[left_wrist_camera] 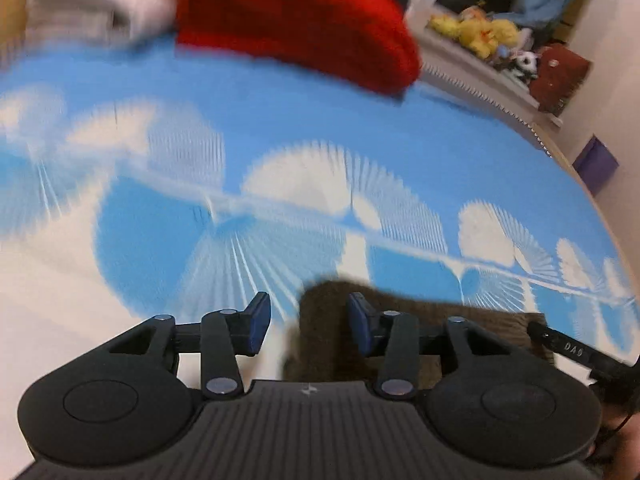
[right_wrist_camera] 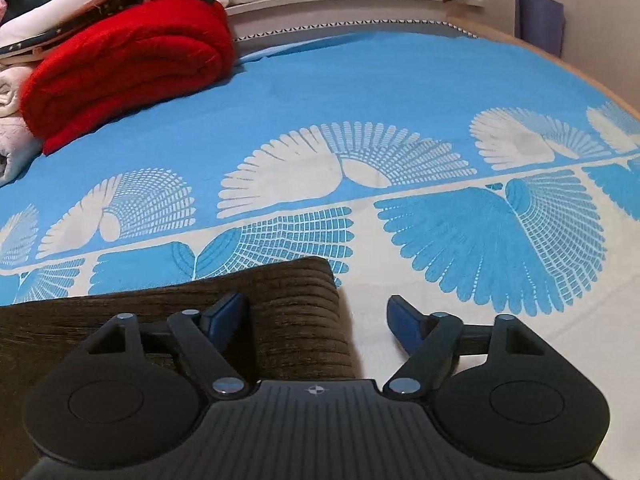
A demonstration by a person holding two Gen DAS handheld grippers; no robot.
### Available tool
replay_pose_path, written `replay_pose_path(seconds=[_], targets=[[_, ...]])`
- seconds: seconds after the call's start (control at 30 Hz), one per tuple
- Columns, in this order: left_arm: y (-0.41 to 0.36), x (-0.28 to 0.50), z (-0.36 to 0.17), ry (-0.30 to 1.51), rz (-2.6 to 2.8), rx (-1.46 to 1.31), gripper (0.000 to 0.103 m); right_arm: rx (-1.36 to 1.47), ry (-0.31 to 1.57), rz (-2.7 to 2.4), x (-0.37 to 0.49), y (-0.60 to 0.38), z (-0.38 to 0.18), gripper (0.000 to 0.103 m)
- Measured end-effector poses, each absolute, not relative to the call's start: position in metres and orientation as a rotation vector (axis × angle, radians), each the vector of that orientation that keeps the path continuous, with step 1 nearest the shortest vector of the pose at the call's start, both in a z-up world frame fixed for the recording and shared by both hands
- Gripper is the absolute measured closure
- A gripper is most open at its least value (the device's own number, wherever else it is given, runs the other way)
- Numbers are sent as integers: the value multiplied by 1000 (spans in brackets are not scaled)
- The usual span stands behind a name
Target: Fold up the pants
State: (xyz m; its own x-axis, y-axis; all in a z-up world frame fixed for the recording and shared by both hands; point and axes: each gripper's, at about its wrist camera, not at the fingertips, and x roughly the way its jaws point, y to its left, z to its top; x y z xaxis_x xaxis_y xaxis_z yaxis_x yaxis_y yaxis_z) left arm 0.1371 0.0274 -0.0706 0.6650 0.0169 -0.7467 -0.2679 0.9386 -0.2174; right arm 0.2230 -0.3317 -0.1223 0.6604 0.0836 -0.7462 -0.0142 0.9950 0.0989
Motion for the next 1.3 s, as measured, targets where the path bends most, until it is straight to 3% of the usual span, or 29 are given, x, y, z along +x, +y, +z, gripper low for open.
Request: replay_pose_path(seconds=[0.17,0.3,0.6,0.67,0.73,0.83,0.93,1.07,1.17,1.23,1.3], targets=[[12,140,-76,865,49,-253,91,104,856,26,228,-328,-126,32],[7,147,-107,976,78,-159,84,101,869,9,230,-324,-125,32],[4,117,-43,867,-34,-146,82,88,860,80,199,-331,-69,30],[1,115,-61,938,-102,-109,82,68,886,166,183,-332,-61,30],[0,118,-103,1110,-74,-53,80,30,955,245,167,-332,-68,27],[0,111,-87,1082,-39,-77,81,-117,1117,238,142,-331,-96,30],[-9,92,-55,983,-116,-67,81,-127,1096,200,119,-342,-90,34],[-29,73,-96,1183,-237,36,78,-72,1115,200,94,-355,-82,33],[-56,49,-98,1121,-259,271,78,-167,1237,167,74,-353,-109,27],[-61,37,-81,1098,-247,300,73,-133,1206,112,70,-354,-97,27],[-61,21,-56,1055,-222,266,60,-42,1108,87,57,-358,-73,30]])
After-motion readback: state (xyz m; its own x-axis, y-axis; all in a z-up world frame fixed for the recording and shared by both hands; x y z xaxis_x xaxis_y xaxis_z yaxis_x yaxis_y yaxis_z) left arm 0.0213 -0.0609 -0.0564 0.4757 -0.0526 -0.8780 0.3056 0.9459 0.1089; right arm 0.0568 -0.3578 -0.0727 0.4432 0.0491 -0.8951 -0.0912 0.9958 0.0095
